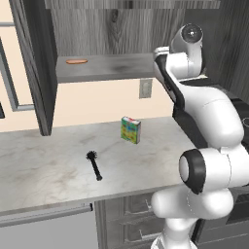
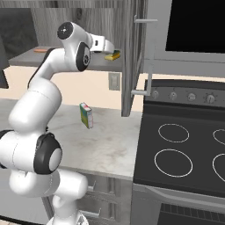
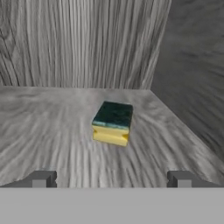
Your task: Pick the dish brush and sponge from the cabinet and place them on the counter.
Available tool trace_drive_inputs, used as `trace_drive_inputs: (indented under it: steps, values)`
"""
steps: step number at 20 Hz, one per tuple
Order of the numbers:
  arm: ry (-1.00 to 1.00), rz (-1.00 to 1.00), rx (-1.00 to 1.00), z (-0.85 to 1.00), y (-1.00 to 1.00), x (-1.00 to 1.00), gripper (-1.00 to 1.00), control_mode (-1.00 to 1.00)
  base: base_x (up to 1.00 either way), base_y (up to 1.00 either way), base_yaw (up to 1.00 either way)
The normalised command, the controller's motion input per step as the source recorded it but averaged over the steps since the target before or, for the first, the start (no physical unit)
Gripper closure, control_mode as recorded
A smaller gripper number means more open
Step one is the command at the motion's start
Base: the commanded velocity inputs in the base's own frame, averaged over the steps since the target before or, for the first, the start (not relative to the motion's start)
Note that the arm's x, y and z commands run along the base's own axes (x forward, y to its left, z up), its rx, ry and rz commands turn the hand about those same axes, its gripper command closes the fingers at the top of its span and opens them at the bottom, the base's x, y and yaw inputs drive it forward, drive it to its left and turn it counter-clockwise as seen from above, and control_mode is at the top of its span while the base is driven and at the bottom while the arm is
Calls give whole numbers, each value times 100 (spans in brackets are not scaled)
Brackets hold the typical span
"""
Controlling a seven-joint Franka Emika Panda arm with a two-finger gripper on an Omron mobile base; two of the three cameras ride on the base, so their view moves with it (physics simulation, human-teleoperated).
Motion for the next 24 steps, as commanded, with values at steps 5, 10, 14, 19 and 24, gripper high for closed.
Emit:
trace_drive_inputs:
  steps: [5, 10, 14, 19, 24]
  values:
    - [0, 0, 0, 0, 0, 25, -100, -100, 0, 0, 0]
    - [4, 0, 3, 0, -5, 26, -100, -100, 0, 0, 0]
    - [7, 0, 4, 0, -9, 22, -100, -100, 0, 0, 0]
    - [11, 0, 4, 0, -8, 22, -100, -100, 0, 0, 0]
    - [9, 0, 2, -1, -1, 23, -100, -100, 0, 0, 0]
